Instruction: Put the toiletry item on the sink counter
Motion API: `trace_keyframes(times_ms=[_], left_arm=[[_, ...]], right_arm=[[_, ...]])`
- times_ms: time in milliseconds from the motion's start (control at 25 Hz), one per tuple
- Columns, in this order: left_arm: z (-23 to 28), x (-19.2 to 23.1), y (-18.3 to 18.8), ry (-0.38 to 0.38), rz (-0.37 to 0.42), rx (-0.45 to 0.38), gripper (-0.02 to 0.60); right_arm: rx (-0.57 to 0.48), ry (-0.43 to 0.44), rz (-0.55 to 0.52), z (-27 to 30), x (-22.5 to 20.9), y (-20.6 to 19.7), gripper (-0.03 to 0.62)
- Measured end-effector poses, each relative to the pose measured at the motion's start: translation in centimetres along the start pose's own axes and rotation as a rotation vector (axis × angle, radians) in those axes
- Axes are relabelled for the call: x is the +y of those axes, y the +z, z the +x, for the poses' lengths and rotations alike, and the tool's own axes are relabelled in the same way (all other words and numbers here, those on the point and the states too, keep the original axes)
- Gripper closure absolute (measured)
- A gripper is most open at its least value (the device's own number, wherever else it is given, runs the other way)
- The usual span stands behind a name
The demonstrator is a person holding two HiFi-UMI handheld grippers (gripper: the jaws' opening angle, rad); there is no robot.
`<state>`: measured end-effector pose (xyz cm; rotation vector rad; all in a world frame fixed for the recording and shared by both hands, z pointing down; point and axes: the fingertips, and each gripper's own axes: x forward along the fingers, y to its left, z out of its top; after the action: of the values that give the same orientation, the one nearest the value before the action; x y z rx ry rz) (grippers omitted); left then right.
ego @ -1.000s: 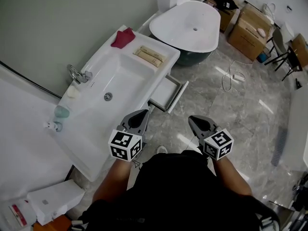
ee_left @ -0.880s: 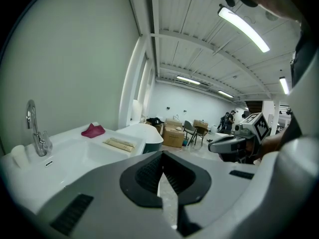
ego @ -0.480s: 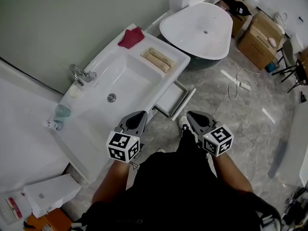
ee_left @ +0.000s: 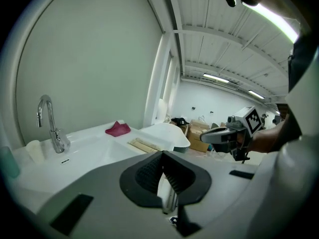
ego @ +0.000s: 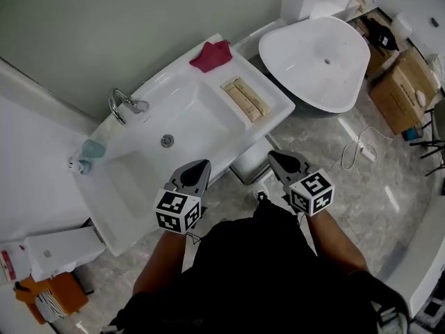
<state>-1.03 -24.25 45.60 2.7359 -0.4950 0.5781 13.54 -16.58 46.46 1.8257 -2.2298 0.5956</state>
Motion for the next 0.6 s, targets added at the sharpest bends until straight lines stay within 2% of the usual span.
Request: trace_keyframes(times_ms=[200,400,600], left_arm=[[3.1,1.1,-0.4,0.092,-0.041,0.022,0.577],[4.9,1.8,-0.9,0.176,-0.084,0.038,0.577],[5.5,1.7,-0.7,0.263,-0.127,0.019,0.577]], right_arm=[[0.077,0.023,-0.074,4.1,-5.6,-0.3,0.591],[0.163,0.028,-0.086,7.8,-10.4,-1.3,0.591],[0.225,0.027,-0.107,10.7,-14.4,-2.8,0.591]])
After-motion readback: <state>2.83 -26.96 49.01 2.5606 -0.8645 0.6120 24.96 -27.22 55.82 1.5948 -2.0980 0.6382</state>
